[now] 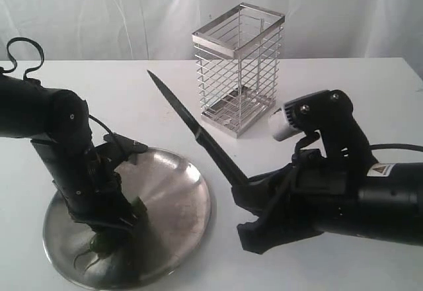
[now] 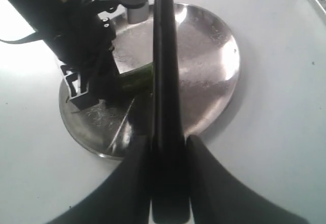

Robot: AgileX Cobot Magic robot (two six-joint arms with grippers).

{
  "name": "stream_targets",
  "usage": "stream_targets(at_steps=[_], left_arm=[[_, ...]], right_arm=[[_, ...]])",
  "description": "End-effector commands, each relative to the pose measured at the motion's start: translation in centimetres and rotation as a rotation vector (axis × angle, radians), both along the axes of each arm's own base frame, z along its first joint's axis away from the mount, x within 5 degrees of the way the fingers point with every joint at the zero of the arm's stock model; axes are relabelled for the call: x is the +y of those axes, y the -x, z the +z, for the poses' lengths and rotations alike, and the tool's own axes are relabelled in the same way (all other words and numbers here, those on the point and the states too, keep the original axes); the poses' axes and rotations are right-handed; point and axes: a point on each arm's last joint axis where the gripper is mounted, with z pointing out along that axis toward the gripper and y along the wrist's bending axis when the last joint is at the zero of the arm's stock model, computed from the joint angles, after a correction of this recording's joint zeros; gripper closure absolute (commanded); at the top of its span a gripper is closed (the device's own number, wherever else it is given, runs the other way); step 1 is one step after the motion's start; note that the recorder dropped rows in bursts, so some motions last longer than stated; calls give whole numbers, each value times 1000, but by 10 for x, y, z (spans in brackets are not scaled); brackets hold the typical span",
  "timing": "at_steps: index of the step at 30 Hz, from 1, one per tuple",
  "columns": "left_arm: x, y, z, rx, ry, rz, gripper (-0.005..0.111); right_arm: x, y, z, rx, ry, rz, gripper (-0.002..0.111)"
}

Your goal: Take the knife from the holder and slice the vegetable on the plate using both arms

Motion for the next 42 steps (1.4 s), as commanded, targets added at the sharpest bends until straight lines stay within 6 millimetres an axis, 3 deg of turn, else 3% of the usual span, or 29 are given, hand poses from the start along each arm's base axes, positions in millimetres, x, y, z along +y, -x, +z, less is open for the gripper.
stream_targets(at_steps=[1, 8, 14, 21, 33, 42], left_arm=[[-1, 2, 3, 11, 8, 11, 57], [4, 6, 31, -84, 13, -17, 36], [13, 13, 67, -210, 8, 19, 36], [23, 23, 99, -336, 13, 62, 36], [24, 25, 106, -364, 32, 86, 37], [23, 23, 107, -384, 41, 88, 37]], right_arm=[[-7, -1, -2, 27, 36, -1, 108], [-15, 4, -12, 117, 161, 6, 108], [-13, 12, -15, 178, 205, 65, 108], [17, 7, -12, 215, 236, 166, 108], [64, -11, -35, 231, 338, 179, 108], [73, -16, -47, 236, 340, 161, 108]])
